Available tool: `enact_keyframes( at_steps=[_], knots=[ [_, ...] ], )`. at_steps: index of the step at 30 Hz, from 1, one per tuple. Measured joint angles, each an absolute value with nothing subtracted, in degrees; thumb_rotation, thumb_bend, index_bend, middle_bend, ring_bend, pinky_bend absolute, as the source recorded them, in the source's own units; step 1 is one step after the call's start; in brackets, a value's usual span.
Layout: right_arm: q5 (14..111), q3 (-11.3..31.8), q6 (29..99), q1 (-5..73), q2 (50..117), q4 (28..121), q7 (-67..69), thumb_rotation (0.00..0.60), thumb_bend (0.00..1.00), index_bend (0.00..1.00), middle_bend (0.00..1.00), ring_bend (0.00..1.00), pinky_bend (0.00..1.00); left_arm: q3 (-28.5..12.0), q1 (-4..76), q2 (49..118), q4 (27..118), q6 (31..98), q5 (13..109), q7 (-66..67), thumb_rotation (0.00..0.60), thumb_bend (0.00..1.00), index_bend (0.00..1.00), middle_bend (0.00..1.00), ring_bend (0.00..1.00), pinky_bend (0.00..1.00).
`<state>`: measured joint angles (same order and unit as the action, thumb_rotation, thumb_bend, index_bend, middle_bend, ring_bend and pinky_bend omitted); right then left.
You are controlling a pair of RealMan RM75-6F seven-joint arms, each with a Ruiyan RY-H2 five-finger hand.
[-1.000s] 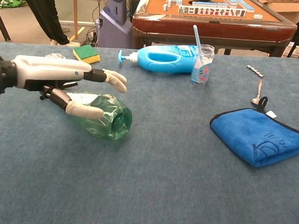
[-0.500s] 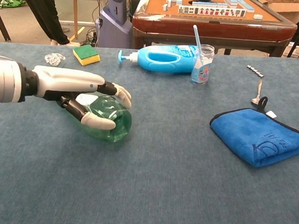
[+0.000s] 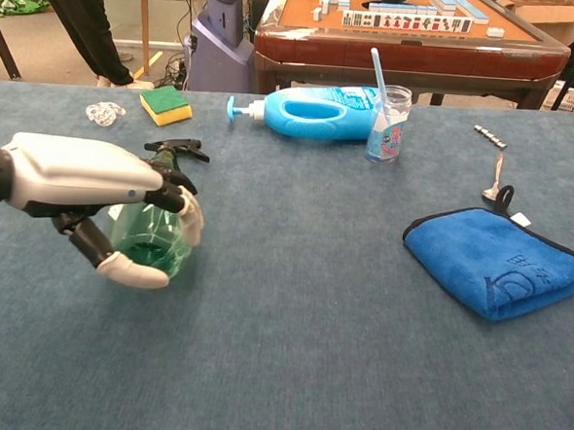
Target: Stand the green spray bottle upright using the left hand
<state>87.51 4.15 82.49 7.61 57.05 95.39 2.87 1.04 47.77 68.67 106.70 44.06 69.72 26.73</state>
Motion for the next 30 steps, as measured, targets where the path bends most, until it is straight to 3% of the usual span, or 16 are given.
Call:
enact_keyframes(
  at_steps=[11,17,23,30],
  knots=[
    [87.9,4.23,82.03,8.23,57.33,96.0,2.12,0.6,0.28,0.19,0.15,0.0,0.0,8.15,43.31,59.74,112.17,48.65,71.13,33.39,0.208,0.23,0.29,0.21,0.0,0.0],
    [88.06,4.24,81.97,8.41,57.31,96.39,1.73,0.6,0.28,0.19,0.15,0.01,0.0,9.9,41.69,55.55,115.93,50.42,69.15,37.14,0.221,0.22,0.3,0.22,0.0,0.0],
    [88.15,4.17,82.34,8.24,57.21,96.47,1.85,0.6,0.28,0.19,0.15,0.0,0.0,9.3,41.19,53.69,120.08,53.43,65.27,39.9,0.226,0.22,0.31,0.23,0.0,0.0],
    [88.08,4.02,82.92,7.77,57.13,96.18,2.32,0.6,0.28,0.19,0.15,0.0,0.0,4.9,39.54,54.63,119.78,58.07,66.58,33.39,0.261,0.21,0.31,0.23,0.0,0.0]
  ],
)
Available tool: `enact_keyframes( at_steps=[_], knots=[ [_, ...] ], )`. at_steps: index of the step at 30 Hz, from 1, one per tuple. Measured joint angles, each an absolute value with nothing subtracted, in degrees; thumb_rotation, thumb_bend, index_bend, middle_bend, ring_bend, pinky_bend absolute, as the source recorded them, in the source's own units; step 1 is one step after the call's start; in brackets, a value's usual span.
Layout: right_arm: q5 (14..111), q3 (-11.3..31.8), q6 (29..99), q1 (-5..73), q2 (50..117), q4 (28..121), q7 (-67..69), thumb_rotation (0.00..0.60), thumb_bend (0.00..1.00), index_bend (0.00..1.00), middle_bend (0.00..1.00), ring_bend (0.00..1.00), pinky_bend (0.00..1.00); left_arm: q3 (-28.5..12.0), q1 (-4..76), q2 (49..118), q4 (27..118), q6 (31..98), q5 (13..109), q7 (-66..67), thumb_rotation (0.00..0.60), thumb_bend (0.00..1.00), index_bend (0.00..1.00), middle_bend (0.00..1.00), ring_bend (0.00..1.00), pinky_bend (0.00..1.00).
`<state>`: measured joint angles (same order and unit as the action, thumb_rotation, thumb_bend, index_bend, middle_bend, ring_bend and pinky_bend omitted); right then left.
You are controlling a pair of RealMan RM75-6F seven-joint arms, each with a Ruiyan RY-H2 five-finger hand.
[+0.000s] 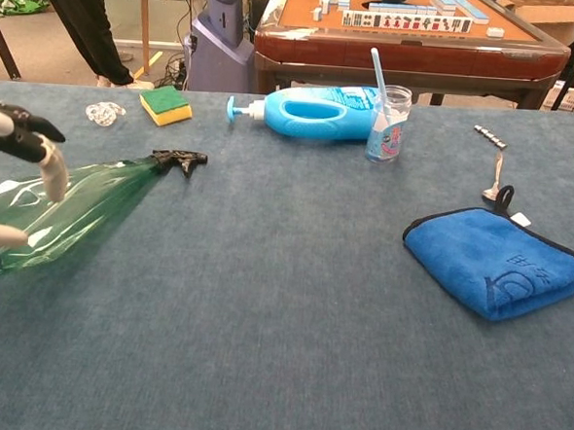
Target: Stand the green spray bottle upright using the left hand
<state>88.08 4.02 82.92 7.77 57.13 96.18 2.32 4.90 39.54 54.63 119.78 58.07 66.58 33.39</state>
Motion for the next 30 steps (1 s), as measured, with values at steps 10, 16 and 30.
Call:
enact_keyframes(
  at_steps=[10,16,30],
  knots=[
    [88.22,3.9,83.52,7.37,57.13,95.38,3.56,0.6,0.28,0.19,0.15,0.01,0.0,-1.37,41.93,61.0,112.6,58.38,56.5,32.99,0.2,0.2,0.19,0.22,0.0,0.0],
    [88.11,3.8,83.62,7.14,57.03,94.99,4.13,0.6,0.28,0.19,0.15,0.0,0.0,-3.26,46.24,64.58,107.75,56.56,43.14,38.18,0.07,0.15,0.12,0.19,0.0,0.0],
    [87.91,3.86,83.28,7.26,57.02,94.76,4.37,0.6,0.28,0.19,0.15,0.0,0.0,-3.21,59.66,72.52,98.34,53.82,13.45,51.92,0.0,0.1,0.15,0.18,0.0,0.0]
  ],
)
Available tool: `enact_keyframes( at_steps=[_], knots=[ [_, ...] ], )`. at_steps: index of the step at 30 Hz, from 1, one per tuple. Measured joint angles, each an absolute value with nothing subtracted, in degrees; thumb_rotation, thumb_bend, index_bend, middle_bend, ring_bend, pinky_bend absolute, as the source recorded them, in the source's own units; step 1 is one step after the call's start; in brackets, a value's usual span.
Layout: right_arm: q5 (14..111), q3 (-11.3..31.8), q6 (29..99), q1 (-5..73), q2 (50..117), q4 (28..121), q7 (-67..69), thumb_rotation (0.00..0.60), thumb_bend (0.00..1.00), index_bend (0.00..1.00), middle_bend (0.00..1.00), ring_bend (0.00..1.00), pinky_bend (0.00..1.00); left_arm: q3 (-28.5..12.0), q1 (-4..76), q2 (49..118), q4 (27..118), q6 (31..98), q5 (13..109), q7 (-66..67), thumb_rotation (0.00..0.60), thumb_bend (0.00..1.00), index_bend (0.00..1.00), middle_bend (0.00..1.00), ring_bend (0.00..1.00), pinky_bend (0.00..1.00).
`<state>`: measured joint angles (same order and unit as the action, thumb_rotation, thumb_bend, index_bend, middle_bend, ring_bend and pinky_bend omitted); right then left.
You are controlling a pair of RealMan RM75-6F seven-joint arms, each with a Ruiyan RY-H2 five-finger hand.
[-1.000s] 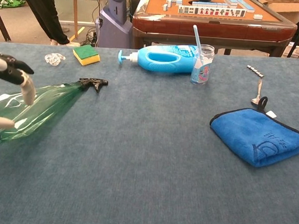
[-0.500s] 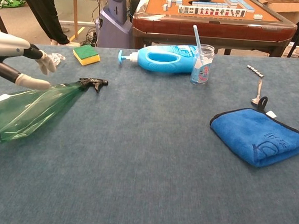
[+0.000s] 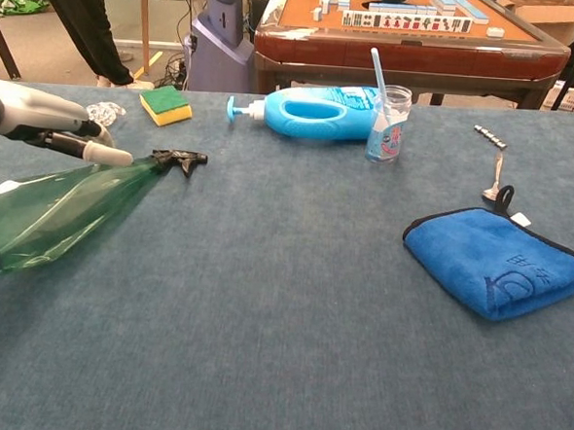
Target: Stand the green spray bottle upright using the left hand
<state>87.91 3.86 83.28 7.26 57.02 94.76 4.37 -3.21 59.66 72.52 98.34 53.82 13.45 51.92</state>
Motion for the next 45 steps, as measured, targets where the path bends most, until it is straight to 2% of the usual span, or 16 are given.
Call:
enact_keyframes(
  at_steps=[7,16,20,24,25,30,35,41,45],
  knots=[
    [87.49,3.78,83.44,6.88,56.87,94.76,4.22,0.6,0.28,0.19,0.15,0.0,0.0,-2.83,64.59,75.46,95.04,50.78,7.4,54.85,0.0,0.1,0.19,0.18,0.0,0.0],
    [87.35,3.71,83.17,6.85,56.99,94.68,4.11,0.6,0.28,0.19,0.15,0.0,0.0,-1.15,65.41,75.22,100.47,53.14,14.12,54.8,0.0,0.1,0.18,0.18,0.0,0.0],
    [87.29,3.75,83.02,6.93,57.11,94.58,4.09,0.6,0.28,0.19,0.15,0.0,0.0,0.48,64.66,74.56,104.31,56.75,20.14,54.62,0.004,0.1,0.12,0.18,0.0,0.0],
    [87.29,3.8,82.68,7.17,57.19,94.55,4.02,0.6,0.28,0.19,0.15,0.01,0.0,2.01,63.52,74.13,107.2,60.2,25.4,54.47,0.131,0.1,0.07,0.14,0.0,0.0],
    [87.3,3.82,82.64,7.21,57.21,94.55,4.03,0.6,0.28,0.19,0.15,0.0,0.0,2.19,63.18,74.07,107.52,60.58,26.88,54.18,0.137,0.1,0.09,0.14,0.0,0.0],
    [87.21,3.87,82.51,7.28,57.16,94.67,3.89,0.6,0.28,0.19,0.15,0.0,0.0,3.16,60.64,73.38,108.81,61.33,38.95,49.74,0.139,0.1,0.18,0.14,0.0,0.0],
    [87.2,3.77,82.66,7.11,57.22,94.77,3.82,0.6,0.28,0.19,0.15,0.0,0.0,4.48,58.02,71.87,109.63,59.31,53.35,41.76,0.13,0.1,0.29,0.24,0.0,0.0],
    [87.41,3.69,83.09,6.86,57.14,94.89,3.77,0.6,0.28,0.19,0.15,0.0,0.0,6.61,55.06,69.08,112.03,56.08,66.57,34.13,0.114,0.1,0.34,0.3,0.03,0.0],
    [87.57,3.64,83.29,6.75,57.21,94.9,3.85,0.6,0.28,0.19,0.15,0.01,0.0,8.44,53.94,67.45,113.48,53.9,69.62,34.13,0.105,0.1,0.35,0.3,0.03,0.0]
  ],
)
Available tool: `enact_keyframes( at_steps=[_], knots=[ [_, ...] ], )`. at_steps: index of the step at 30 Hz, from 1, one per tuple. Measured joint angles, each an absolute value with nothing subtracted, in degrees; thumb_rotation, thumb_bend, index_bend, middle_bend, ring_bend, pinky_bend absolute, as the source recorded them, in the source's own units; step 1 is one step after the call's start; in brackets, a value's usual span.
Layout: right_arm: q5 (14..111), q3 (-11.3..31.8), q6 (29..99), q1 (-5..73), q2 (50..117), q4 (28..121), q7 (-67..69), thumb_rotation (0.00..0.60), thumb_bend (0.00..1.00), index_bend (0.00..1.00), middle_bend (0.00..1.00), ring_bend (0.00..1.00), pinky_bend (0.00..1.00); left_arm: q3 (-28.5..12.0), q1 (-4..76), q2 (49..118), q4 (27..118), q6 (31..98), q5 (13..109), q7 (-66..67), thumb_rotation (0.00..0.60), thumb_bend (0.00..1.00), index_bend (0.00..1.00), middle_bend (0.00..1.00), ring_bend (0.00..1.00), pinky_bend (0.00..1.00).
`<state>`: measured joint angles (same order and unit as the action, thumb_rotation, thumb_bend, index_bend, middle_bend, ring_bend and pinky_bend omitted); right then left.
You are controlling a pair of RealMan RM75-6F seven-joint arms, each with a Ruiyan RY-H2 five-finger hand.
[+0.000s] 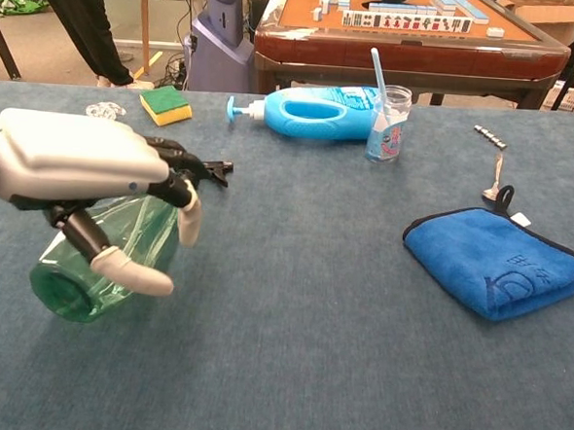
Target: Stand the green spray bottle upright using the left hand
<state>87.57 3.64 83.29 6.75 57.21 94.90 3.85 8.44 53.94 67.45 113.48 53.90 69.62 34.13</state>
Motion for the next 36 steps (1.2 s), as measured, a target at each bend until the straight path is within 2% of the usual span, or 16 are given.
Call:
enact_keyframes(
  at_steps=[10,21,24,27,31,34,36],
  knots=[
    [87.7,3.64,83.47,6.64,57.19,94.69,4.23,0.6,0.28,0.19,0.15,0.0,0.0,11.54,53.19,65.78,114.76,53.22,62.74,46.53,0.082,0.1,0.38,0.33,0.04,0.0],
    [88.16,3.76,83.39,6.99,57.34,94.77,4.26,0.6,0.28,0.19,0.15,0.0,0.0,14.89,54.54,63.63,120.3,61.85,39.85,66.33,0.087,0.1,0.43,0.37,0.09,0.0],
    [88.2,3.72,83.39,6.97,57.32,94.88,4.13,0.6,0.28,0.19,0.15,0.0,0.0,14.49,55.1,62.97,122.13,64.13,34.98,67.07,0.131,0.1,0.46,0.41,0.14,0.0],
    [88.25,3.71,83.45,6.97,57.25,94.98,4.11,0.6,0.28,0.19,0.15,0.0,0.0,13.25,54.83,61.88,122.87,63.99,35.41,63.96,0.172,0.1,0.47,0.42,0.17,0.0],
    [88.2,3.77,83.47,6.98,57.13,95.12,4.01,0.6,0.28,0.19,0.15,0.01,0.0,10.76,53.59,60.33,122.91,62.83,41.9,54.64,0.317,0.1,0.44,0.42,0.17,0.0],
    [88.21,3.75,83.57,6.9,57.09,95.21,3.95,0.6,0.28,0.19,0.15,0.0,0.0,8.12,52.06,60.1,121.35,62.53,48.84,46.12,0.358,0.1,0.4,0.4,0.16,0.0],
    [88.18,3.72,83.58,6.87,57.09,95.23,3.91,0.6,0.28,0.19,0.15,0.0,0.0,6.16,51.22,60.68,118.98,62.53,53.04,41.51,0.362,0.1,0.35,0.37,0.15,0.0]
  ],
)
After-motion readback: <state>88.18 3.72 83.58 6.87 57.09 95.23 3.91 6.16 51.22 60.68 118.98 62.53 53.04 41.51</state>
